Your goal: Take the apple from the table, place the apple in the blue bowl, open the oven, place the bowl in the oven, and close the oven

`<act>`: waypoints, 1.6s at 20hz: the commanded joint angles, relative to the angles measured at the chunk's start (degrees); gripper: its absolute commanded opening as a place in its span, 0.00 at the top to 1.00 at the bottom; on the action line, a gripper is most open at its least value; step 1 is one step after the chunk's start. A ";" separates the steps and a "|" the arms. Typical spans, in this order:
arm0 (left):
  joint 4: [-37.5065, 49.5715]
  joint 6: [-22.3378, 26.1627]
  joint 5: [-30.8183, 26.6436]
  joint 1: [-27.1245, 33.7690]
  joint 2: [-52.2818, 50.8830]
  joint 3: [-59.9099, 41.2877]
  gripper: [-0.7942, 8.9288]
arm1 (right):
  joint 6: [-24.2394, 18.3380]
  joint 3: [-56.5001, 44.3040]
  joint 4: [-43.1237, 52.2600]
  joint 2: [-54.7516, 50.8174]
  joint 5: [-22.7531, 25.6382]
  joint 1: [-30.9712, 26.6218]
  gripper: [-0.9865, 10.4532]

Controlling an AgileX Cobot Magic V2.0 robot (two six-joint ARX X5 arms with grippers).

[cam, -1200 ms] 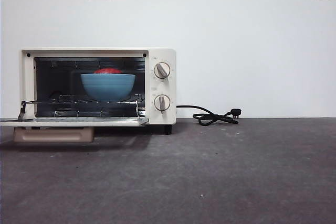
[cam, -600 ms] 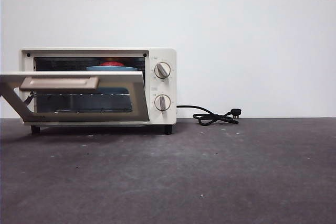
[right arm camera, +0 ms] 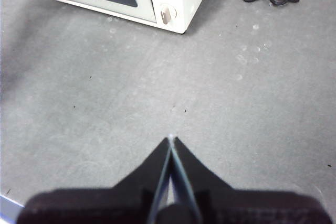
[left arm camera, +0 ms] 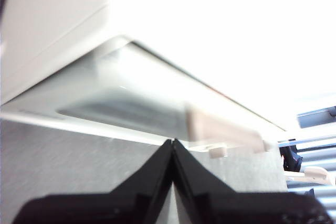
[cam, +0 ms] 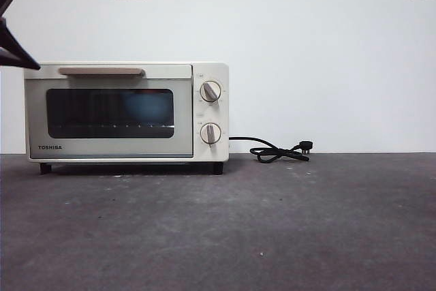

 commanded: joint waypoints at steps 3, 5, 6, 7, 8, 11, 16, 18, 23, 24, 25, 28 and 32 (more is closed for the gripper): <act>-1.11 -0.57 0.77 -1.29 0.20 0.98 0.93 | 0.04 -0.57 -1.33 -0.11 5.77 0.00 0.92; -3.45 0.61 4.74 -1.92 0.17 0.98 0.93 | 0.50 -0.57 -6.27 -0.31 13.14 0.00 0.92; -5.77 2.69 6.62 -2.32 -0.11 0.98 0.93 | 0.50 -0.57 -9.31 -0.79 15.32 0.00 0.92; -8.96 6.03 6.73 -2.95 -0.72 0.98 0.93 | 0.50 -0.57 -11.65 -1.38 17.03 0.00 0.92; -12.87 10.34 5.86 -3.67 -1.66 0.98 0.93 | 0.59 -0.57 -12.98 -2.25 18.29 0.00 0.92; -24.44 22.21 -1.44 -7.06 -5.97 0.98 0.93 | 2.69 -0.57 -13.51 -5.49 18.62 0.02 0.92; -35.91 32.24 -7.96 -14.08 -16.90 0.98 0.92 | 8.72 -0.57 -18.43 -6.45 18.67 0.00 0.91; -36.48 32.28 -7.96 -16.66 -21.99 0.98 0.92 | 9.99 -0.57 -19.61 -6.19 18.64 0.02 0.91; -37.40 32.24 -7.89 -21.31 -33.59 0.98 0.92 | 10.29 -0.55 -21.14 -5.70 18.64 0.00 0.91; -37.42 32.26 -7.89 -21.57 -35.45 0.98 0.92 | 10.36 -0.55 -21.11 -5.70 18.64 0.00 0.91; -37.35 32.24 -7.67 -21.59 -37.11 0.98 0.92 | 13.42 -0.55 -20.46 -5.70 18.49 0.00 0.91; -37.29 32.28 -7.72 -21.59 -39.98 0.98 0.92 | 19.89 -0.44 -18.38 -5.60 18.60 0.00 0.91; -37.29 32.28 -7.72 -21.59 -39.85 0.98 0.92 | 19.89 -0.44 -18.73 -5.01 18.62 0.00 0.91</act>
